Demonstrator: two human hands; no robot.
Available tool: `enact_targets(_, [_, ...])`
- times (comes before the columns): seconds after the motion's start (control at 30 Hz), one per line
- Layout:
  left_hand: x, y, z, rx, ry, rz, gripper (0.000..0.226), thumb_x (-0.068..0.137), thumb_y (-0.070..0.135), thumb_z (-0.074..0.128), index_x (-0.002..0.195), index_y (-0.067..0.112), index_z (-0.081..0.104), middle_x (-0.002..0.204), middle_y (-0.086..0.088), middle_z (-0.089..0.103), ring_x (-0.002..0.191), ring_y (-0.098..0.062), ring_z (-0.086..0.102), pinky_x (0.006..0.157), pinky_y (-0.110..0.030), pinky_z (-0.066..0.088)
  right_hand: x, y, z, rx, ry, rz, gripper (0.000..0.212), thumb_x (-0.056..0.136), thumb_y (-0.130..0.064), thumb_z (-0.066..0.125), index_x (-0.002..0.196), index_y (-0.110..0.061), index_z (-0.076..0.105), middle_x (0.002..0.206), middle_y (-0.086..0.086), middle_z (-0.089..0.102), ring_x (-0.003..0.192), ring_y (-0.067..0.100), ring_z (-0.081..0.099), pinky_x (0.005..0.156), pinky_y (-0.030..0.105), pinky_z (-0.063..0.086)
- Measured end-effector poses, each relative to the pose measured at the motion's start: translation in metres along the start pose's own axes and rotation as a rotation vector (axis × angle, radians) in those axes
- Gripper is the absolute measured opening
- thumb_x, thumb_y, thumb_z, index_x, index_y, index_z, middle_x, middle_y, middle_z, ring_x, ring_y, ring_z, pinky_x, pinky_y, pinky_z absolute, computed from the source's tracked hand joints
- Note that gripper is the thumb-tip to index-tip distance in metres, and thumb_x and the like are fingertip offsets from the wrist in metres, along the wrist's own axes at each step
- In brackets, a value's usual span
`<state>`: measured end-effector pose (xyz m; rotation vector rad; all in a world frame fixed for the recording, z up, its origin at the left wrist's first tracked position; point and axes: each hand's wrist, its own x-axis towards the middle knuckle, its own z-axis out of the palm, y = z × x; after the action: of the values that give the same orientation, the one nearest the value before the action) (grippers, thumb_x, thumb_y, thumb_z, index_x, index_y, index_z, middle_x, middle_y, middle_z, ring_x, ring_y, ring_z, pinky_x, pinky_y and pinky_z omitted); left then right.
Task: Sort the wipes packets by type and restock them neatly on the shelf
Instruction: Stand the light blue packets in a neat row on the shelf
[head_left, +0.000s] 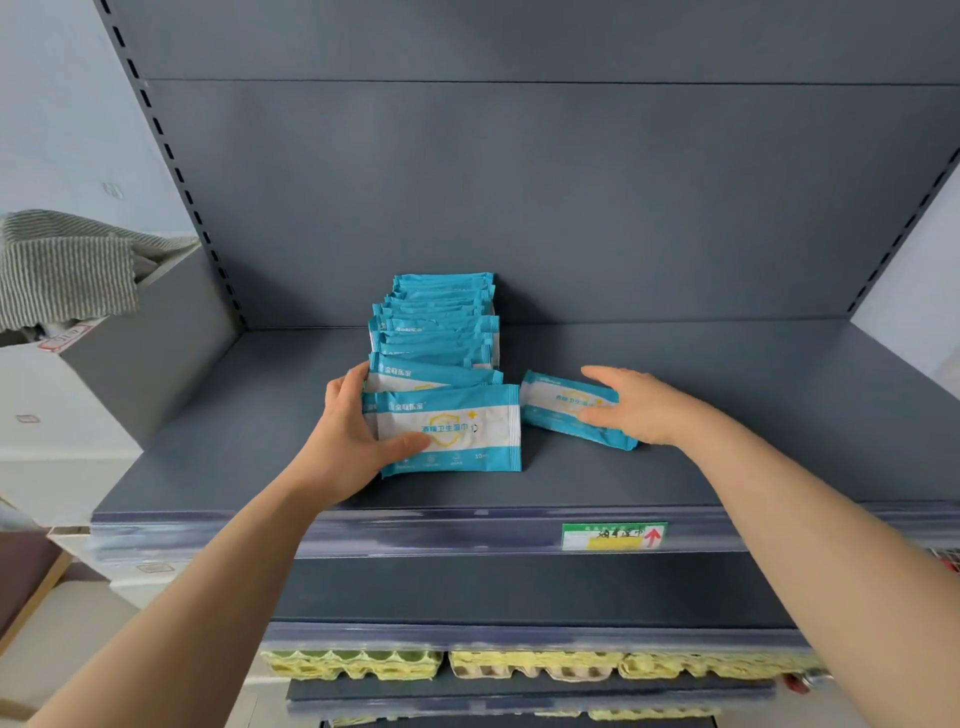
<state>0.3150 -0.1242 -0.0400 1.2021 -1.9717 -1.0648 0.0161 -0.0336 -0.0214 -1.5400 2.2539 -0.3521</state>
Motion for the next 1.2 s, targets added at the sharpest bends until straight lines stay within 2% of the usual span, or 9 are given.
enact_targets(0.17, [-0.001,-0.005,-0.003,-0.088,-0.046,0.011,0.095,0.076,0.011,0.079,0.146,0.033,0.018,0.134,0.006,0.035,0.115,-0.014,0.054,0.088,-0.029,0.054,-0.008,0.000,-0.002,0.380,0.022,0.018,0.028,0.080,-0.020,0.074,0.105,-0.014,0.063,0.103,0.004,0.069,0.086,0.018,0.066,0.073,0.032,0.051])
enact_targets(0.33, [-0.005,-0.004,0.001,-0.188,-0.040,0.049,0.092,0.079,-0.001,0.072,0.143,0.028,0.012,0.117,0.017,0.040,0.098,-0.006,0.060,0.073,-0.014,0.055,-0.033,-0.011,-0.025,0.816,-0.049,-0.167,0.022,0.079,-0.010,0.073,0.101,-0.014,0.068,0.098,0.000,0.074,0.090,0.017,0.069,0.083,0.033,0.053])
enact_targets(0.43, [-0.010,-0.003,0.004,-0.181,-0.048,0.078,0.083,0.085,0.002,0.067,0.142,0.024,0.010,0.119,0.015,0.042,0.098,-0.001,0.060,0.084,-0.018,0.054,-0.040,-0.039,-0.019,0.510,-0.137,-0.272,0.020,0.073,-0.012,0.080,0.089,-0.018,0.070,0.084,-0.004,0.073,0.073,0.006,0.065,0.070,0.022,0.050])
enact_targets(0.53, [-0.015,0.004,0.000,-0.267,-0.092,0.021,0.059,0.098,0.020,0.050,0.143,0.025,0.012,0.129,0.012,0.042,0.097,0.006,0.059,0.078,-0.012,0.051,-0.033,-0.073,0.009,0.270,-0.026,-0.282,0.028,0.064,-0.022,0.087,0.083,-0.026,0.066,0.088,-0.006,0.068,0.073,0.005,0.060,0.067,0.021,0.048])
enact_targets(0.6, [-0.017,0.002,-0.005,-0.261,-0.138,0.000,0.077,0.091,0.047,0.054,0.149,0.027,0.008,0.145,0.009,0.030,0.120,0.000,0.046,0.096,-0.016,0.043,-0.029,-0.090,0.028,0.232,0.069,-0.284,0.038,0.057,-0.031,0.089,0.081,-0.029,0.059,0.094,-0.008,0.065,0.082,0.010,0.062,0.073,0.029,0.052])
enact_targets(0.7, [-0.019,-0.009,-0.014,0.053,-0.149,0.037,0.122,0.060,0.065,0.078,0.150,0.034,0.002,0.146,0.009,0.026,0.136,-0.013,0.028,0.114,-0.039,0.029,-0.031,-0.107,0.045,0.149,0.191,-0.314,0.063,0.054,-0.046,0.086,0.102,-0.032,0.050,0.109,-0.013,0.054,0.098,0.011,0.056,0.083,0.037,0.051])
enact_targets(0.83, [-0.021,-0.015,-0.018,0.137,-0.134,0.054,0.121,0.062,0.050,0.083,0.150,0.032,0.001,0.145,0.009,0.023,0.133,-0.013,0.031,0.112,-0.041,0.034,-0.036,-0.107,0.052,0.077,0.209,-0.252,0.119,0.055,-0.061,0.081,0.147,-0.030,0.012,0.141,0.000,0.028,0.130,0.016,0.032,0.105,0.038,0.035])
enact_targets(1.03, [-0.016,-0.008,-0.016,0.214,-0.105,0.096,0.117,0.068,0.052,0.077,0.152,0.028,-0.001,0.145,0.004,0.024,0.128,-0.015,0.041,0.103,-0.032,0.040,-0.040,-0.109,0.058,0.142,0.092,-0.306,0.096,0.077,-0.043,0.073,0.151,-0.023,0.016,0.151,0.000,0.028,0.137,0.014,0.032,0.108,0.026,0.027])
enact_targets(1.2, [-0.024,-0.015,-0.020,0.308,-0.143,0.104,0.114,0.061,0.069,0.067,0.151,0.034,0.006,0.140,0.004,0.031,0.124,-0.017,0.045,0.101,-0.033,0.043,-0.044,-0.102,0.057,0.107,0.010,-0.245,0.091,0.076,-0.053,0.070,0.149,-0.030,0.022,0.146,-0.003,0.030,0.133,0.014,0.035,0.110,0.032,0.032])
